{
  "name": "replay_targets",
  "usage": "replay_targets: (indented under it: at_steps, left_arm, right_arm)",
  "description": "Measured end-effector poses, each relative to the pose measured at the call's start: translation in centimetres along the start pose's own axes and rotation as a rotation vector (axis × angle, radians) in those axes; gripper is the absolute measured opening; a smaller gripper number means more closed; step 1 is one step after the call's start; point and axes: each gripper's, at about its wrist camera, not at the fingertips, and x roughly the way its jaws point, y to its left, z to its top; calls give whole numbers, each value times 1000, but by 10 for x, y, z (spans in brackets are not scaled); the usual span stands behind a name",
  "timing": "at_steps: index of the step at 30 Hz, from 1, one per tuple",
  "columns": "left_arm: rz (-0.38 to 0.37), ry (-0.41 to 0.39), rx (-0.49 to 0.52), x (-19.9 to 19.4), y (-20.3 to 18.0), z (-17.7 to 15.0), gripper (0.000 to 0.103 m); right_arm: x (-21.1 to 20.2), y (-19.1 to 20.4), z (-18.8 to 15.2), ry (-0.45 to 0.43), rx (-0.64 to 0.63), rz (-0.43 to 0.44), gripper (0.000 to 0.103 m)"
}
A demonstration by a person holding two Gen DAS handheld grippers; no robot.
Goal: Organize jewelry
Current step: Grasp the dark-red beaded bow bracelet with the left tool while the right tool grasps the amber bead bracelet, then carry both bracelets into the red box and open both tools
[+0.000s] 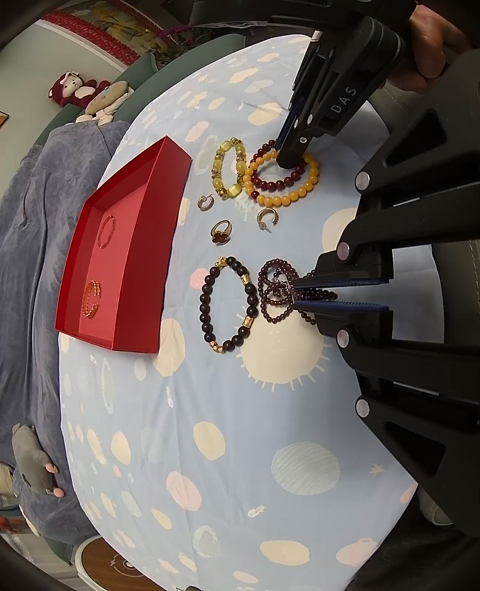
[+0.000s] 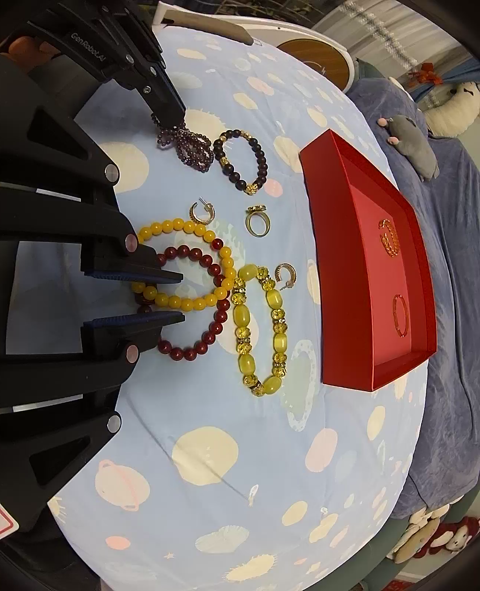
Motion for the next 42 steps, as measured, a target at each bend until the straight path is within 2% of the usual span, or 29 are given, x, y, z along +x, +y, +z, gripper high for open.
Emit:
replay_targets:
  at_steps: [3,6,24,31,38,42]
  left_arm:
    - [1,-2,1,-1,0,1,6]
    - [1,-4,-4,-3,-1,3,6]
    - [-42,-61,-9,-36,-12,35,6]
    - [-52,-79,22,-44,-21,68,6]
    - [-85,-112,56,-40,-37,127,6]
    - [-99,-115,54,-26,-42,159,6]
  right_arm:
    - [-1,-2,-1,0,4,16,9]
    - [-6,-4,-2,-14,7,18,8]
    - [-54,-11,18,-127,57,76,7]
    - [-71,-15,53,-185,60,98,7]
    - [-72,-18,109,-233,57,118,7]
    - [-58,-20,138,-231,65,127,7]
